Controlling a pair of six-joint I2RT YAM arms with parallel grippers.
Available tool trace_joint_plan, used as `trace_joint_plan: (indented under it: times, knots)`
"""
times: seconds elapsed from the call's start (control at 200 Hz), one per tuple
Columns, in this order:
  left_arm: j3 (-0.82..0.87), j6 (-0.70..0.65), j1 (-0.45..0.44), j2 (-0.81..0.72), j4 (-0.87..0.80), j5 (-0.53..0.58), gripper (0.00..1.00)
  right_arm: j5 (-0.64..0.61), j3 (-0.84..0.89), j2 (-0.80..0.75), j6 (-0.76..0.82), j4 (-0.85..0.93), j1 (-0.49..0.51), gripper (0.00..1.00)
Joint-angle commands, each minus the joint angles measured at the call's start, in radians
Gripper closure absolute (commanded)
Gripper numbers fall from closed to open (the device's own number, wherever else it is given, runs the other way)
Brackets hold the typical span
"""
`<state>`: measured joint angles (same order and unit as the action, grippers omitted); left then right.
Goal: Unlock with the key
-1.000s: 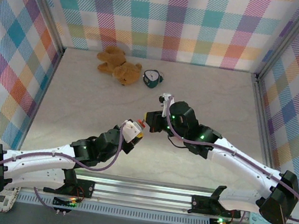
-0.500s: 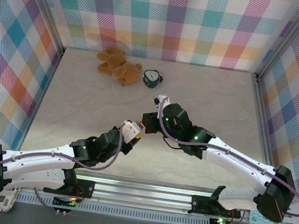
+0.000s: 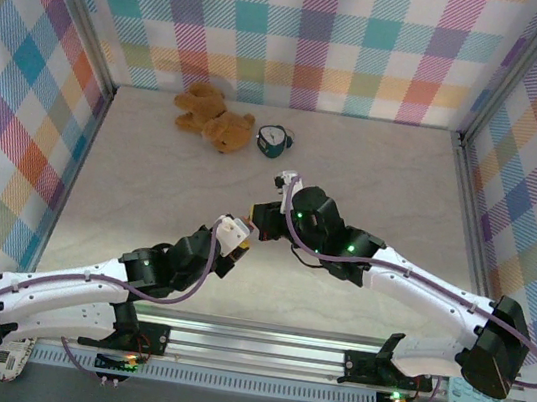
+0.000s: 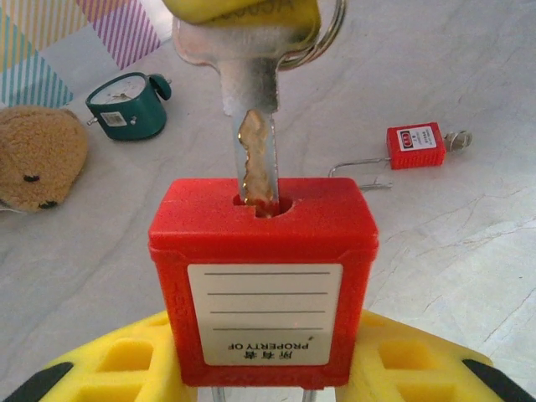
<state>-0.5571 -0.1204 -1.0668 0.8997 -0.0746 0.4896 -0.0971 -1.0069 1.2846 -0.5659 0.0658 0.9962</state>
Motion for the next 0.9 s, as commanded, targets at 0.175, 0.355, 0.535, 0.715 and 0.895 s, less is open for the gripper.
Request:
trace_joint_plan:
  times: [0.175,0.355,0.535,0.715,0.895]
  knots:
    - [-0.1,0.007,0.041,-0.056,0.214,0.004,0.88,0.158,0.047,0.058,-0.048,0.089,0.035,1.0]
    - [-0.088,0.021,0.054,-0.069,0.244,-0.003,0.9,0.136,0.072,0.038,-0.086,0.117,0.039,1.0]
    - [-0.075,0.01,0.061,-0.083,0.253,-0.008,0.91,0.143,0.069,0.027,-0.103,0.15,0.04,1.0]
    - [-0.085,-0.008,0.071,-0.079,0.217,-0.026,0.92,0.196,0.062,0.029,-0.068,0.142,0.046,1.0]
    - [-0.083,-0.007,0.08,-0.065,0.204,-0.034,0.93,0.221,0.031,0.051,-0.037,0.177,0.061,1.0]
